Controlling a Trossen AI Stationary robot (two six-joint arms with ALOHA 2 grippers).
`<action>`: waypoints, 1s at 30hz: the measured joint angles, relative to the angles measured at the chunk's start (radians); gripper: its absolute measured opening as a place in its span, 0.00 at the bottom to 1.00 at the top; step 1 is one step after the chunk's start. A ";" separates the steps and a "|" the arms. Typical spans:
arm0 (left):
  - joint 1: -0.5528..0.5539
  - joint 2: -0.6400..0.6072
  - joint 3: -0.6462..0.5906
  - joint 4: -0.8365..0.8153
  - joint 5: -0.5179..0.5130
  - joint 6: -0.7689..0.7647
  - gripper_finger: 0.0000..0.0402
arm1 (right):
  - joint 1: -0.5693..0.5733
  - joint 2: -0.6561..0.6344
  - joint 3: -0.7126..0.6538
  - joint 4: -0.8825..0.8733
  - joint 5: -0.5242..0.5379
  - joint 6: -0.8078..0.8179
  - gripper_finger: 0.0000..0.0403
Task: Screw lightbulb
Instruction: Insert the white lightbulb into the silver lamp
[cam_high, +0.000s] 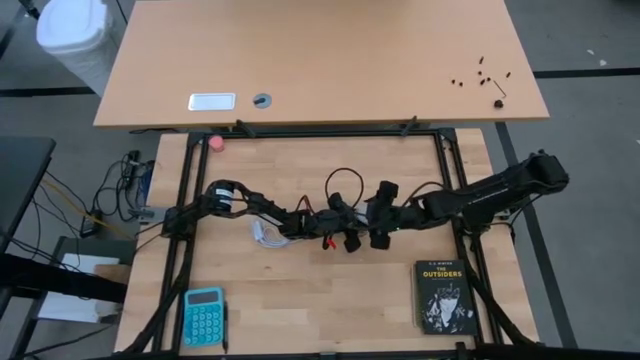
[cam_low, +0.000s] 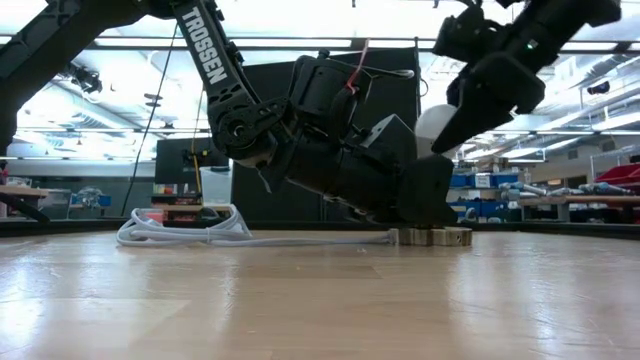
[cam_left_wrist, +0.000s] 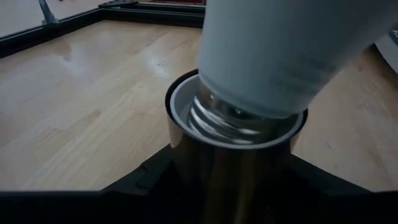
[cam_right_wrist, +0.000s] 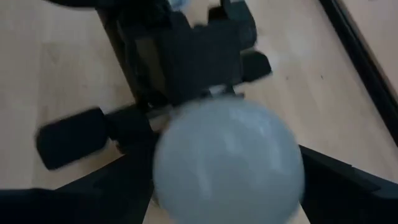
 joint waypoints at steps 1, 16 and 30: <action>0.000 0.000 0.000 -0.001 0.000 0.001 0.50 | -0.008 0.004 0.010 0.001 -0.026 -0.015 0.85; 0.000 0.000 0.000 -0.003 0.001 0.002 0.50 | -0.095 0.032 0.024 -0.018 -0.160 -0.096 0.76; 0.000 0.000 0.000 -0.003 0.001 0.004 0.50 | -0.149 0.032 0.047 -0.025 -0.270 -0.131 0.65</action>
